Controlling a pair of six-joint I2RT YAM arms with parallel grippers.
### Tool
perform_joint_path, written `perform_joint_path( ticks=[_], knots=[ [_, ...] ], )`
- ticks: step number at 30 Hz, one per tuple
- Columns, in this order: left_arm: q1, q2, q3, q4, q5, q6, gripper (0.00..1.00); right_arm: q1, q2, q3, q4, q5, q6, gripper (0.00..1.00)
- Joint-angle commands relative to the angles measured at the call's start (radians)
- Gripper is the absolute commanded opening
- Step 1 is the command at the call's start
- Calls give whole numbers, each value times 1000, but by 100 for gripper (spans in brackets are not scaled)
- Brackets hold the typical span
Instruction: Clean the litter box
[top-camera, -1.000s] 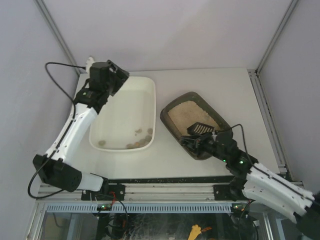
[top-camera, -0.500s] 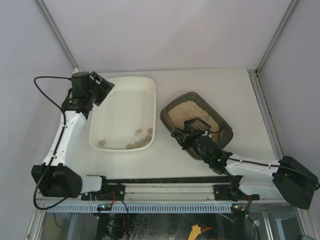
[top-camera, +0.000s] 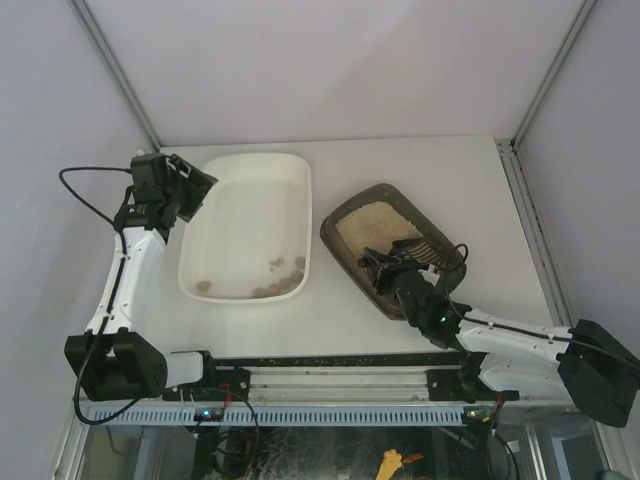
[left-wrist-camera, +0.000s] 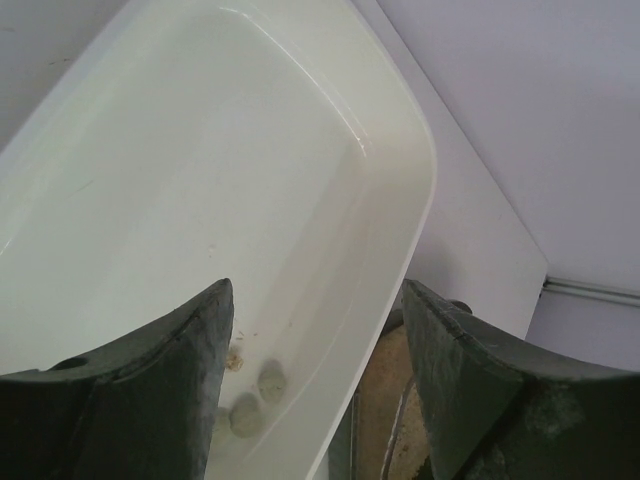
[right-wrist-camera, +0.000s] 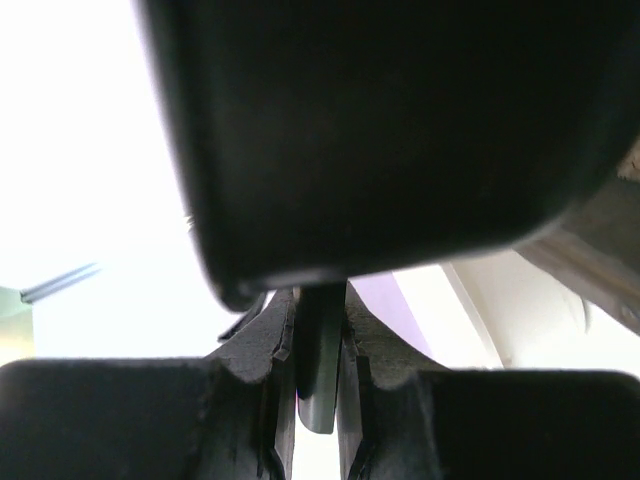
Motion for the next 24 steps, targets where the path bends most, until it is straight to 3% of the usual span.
perform_joint_path(
  ticks=[1, 18, 24],
  knots=[
    [11, -42, -29, 35, 1, -12, 72, -77, -33, 58, -74, -62, 653, 0],
    [28, -49, -73, 42, -41, -11, 69, -167, 316, 69, 400, -299, 656, 0],
    [34, -50, -87, 47, -47, -13, 68, -173, 321, 79, 367, -302, 658, 0]
  ],
)
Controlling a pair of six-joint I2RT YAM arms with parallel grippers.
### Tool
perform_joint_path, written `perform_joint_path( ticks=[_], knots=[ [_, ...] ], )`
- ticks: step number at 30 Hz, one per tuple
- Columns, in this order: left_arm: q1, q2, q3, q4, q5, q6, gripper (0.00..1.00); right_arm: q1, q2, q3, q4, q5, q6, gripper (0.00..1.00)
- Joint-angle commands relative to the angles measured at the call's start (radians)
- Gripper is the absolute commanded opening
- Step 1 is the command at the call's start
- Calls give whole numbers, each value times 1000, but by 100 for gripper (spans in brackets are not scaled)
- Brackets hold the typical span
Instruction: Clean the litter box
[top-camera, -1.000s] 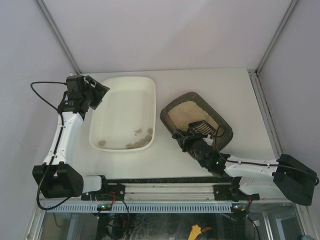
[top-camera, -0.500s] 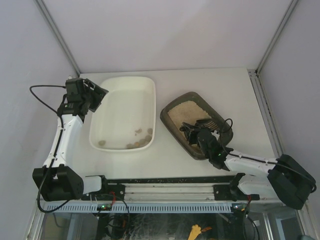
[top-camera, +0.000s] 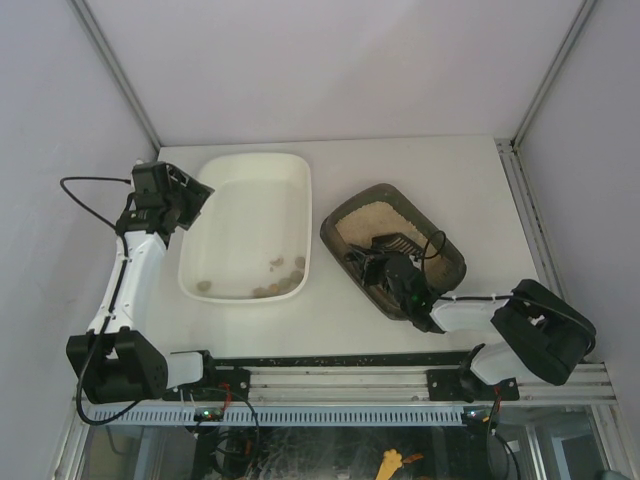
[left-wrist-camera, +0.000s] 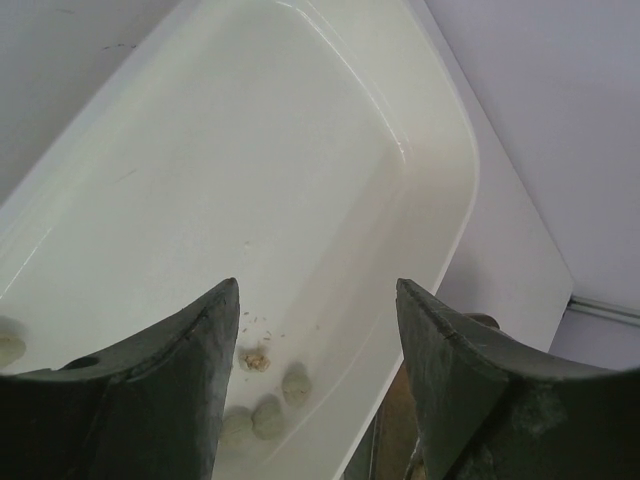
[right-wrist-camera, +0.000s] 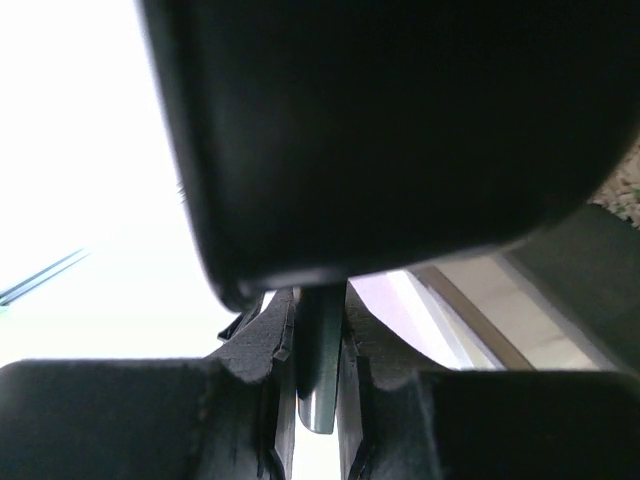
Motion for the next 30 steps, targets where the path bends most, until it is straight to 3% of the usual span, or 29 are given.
perform_joint_path(
  ticks=[1, 8, 17, 30],
  knots=[
    [13, -35, -22, 43, -14, -5, 68, -11, -28, 29, 59, -10, 658, 0],
    [21, -32, -29, 44, -8, -9, 67, -9, -117, 14, -45, -5, 659, 0],
    [23, -38, -51, 61, -24, -21, 67, 25, 53, -15, 262, -49, 667, 0],
    [43, -48, -89, 78, -24, -32, 65, -3, -40, -85, 190, 54, 668, 0]
  ],
)
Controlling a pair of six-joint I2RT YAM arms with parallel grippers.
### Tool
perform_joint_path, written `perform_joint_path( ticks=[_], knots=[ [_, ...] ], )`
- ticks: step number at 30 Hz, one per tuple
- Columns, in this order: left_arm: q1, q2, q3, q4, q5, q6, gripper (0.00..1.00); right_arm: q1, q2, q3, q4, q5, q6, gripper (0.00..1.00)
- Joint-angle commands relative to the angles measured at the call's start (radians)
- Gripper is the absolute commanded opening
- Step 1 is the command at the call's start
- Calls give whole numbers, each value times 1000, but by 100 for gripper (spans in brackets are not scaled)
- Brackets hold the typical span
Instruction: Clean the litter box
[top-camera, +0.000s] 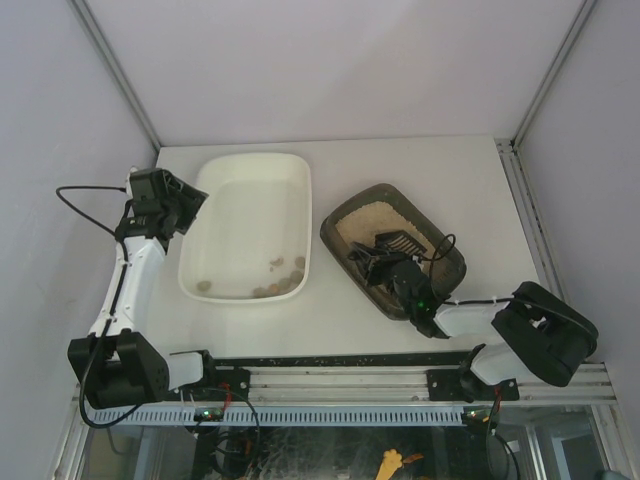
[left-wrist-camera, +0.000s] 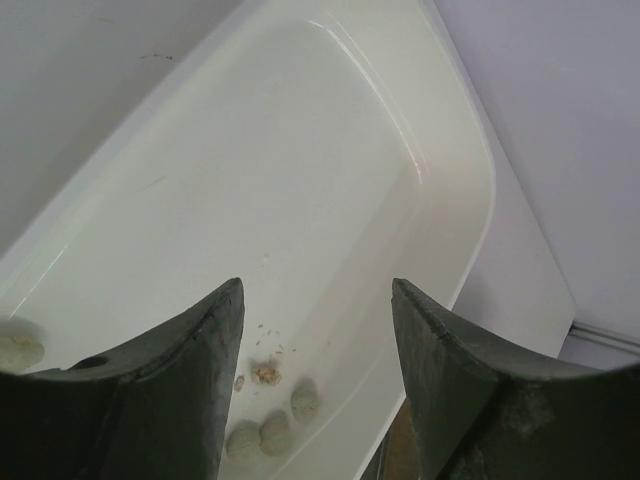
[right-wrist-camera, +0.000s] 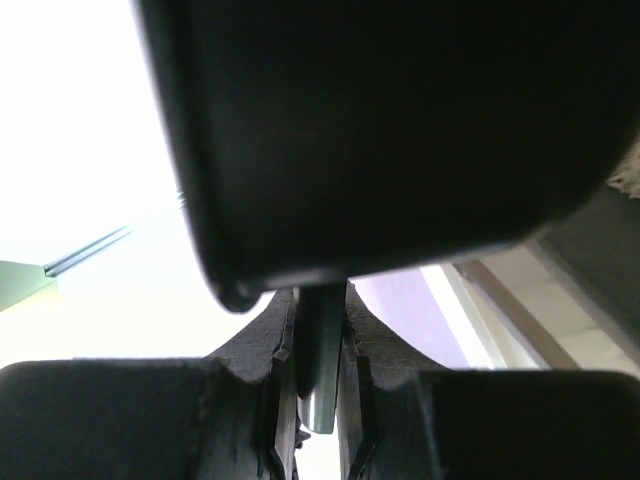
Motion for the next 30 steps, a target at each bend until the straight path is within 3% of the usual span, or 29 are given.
perform_joint_path(
  ticks=[1, 11, 26, 30],
  knots=[
    [10, -26, -31, 40, -4, -20, 65, -6, -30, -45, 53, 45, 668, 0],
    [13, -23, -30, 41, -9, -22, 64, -29, 55, -63, 129, 2, 673, 0],
    [24, -2, -41, 47, -9, -31, 63, -216, 89, -4, 67, -106, 658, 0],
    [29, -2, -42, 50, -8, -31, 63, -256, 151, 41, 134, -192, 588, 0]
  ],
)
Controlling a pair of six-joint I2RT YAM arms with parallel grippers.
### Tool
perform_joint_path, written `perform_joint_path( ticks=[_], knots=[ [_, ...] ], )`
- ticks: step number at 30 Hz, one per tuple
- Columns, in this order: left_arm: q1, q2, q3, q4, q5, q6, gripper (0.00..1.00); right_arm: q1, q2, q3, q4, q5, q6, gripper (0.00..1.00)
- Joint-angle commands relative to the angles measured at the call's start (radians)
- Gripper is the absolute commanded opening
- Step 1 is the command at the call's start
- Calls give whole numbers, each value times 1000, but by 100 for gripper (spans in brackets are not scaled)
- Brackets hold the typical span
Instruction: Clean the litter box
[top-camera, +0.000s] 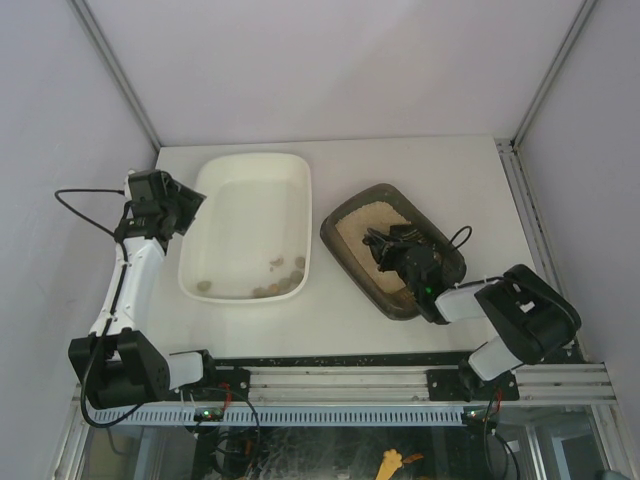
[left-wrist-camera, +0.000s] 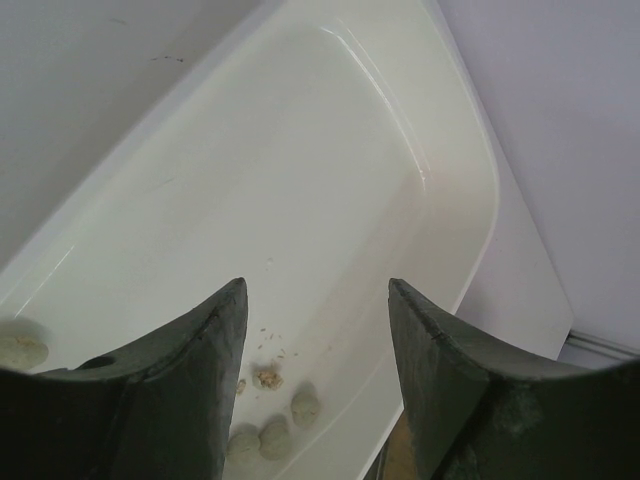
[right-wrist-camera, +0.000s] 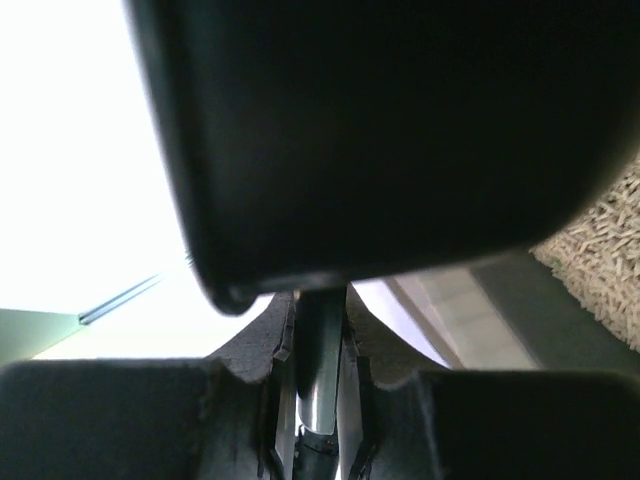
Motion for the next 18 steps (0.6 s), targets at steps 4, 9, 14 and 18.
perform_joint_path(
  ticks=[4, 9, 14, 18],
  knots=[
    [19, -9, -20, 43, -7, -4, 63, -67, 145, 100, 153, -239, 488, 0],
    [19, -7, 5, 95, 88, 70, 67, -70, 168, 122, 141, -395, 358, 0],
    [16, 64, 90, 241, 654, 340, 100, -72, 127, 121, 99, -463, 232, 0],
    [-14, 239, 335, 73, 969, 533, 100, -70, 66, 94, 73, -474, 179, 0]
  ],
)
